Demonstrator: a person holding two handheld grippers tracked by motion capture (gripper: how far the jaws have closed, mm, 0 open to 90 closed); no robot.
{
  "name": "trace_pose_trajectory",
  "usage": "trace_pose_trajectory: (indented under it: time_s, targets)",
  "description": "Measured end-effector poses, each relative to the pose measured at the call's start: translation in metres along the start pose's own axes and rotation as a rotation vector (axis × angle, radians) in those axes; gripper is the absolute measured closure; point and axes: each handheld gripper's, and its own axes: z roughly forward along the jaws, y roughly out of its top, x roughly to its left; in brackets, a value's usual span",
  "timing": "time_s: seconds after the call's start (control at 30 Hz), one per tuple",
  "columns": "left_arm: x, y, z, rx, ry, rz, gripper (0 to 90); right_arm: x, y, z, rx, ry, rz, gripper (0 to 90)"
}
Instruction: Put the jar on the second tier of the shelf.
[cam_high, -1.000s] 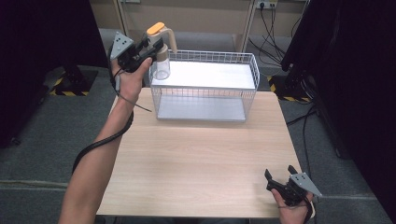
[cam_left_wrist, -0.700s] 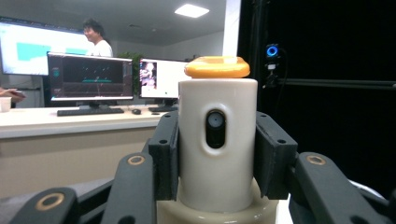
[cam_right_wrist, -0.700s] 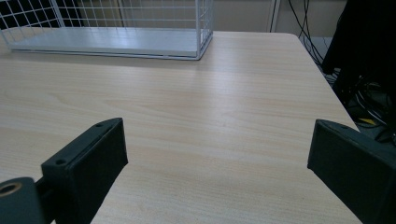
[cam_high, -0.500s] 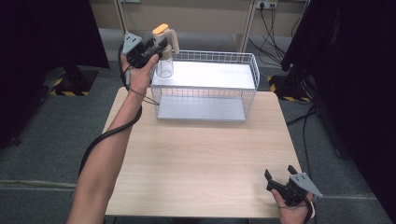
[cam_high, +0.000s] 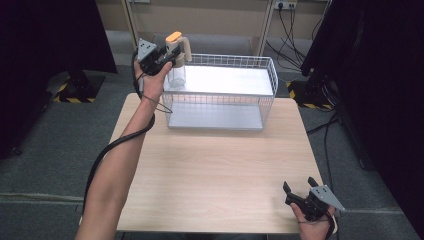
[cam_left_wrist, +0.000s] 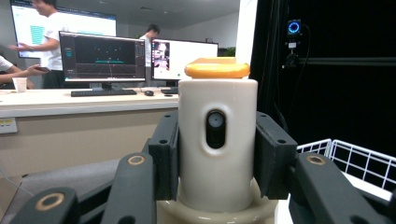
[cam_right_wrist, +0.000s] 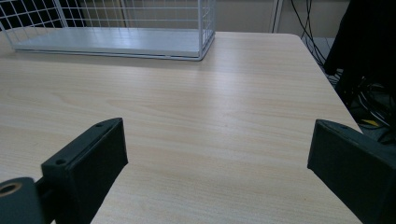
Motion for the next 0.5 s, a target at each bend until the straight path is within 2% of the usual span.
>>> trace_pose_trajectory:
  time_s: [0.17, 0.5]
  targets:
    - [-0.001, -0.0063, 0.0033, 0.006, 0.004, -0.006, 57.2, 0.0, -0.0001, 0.0, -0.002, 0.002, -0.002, 4.8]
    - [-0.0002, -0.0094, 0.0036, -0.015, -0.009, 0.002, 57.0, 0.0003, -0.0001, -0.0001, -0.002, 0.003, -0.005, 4.8]
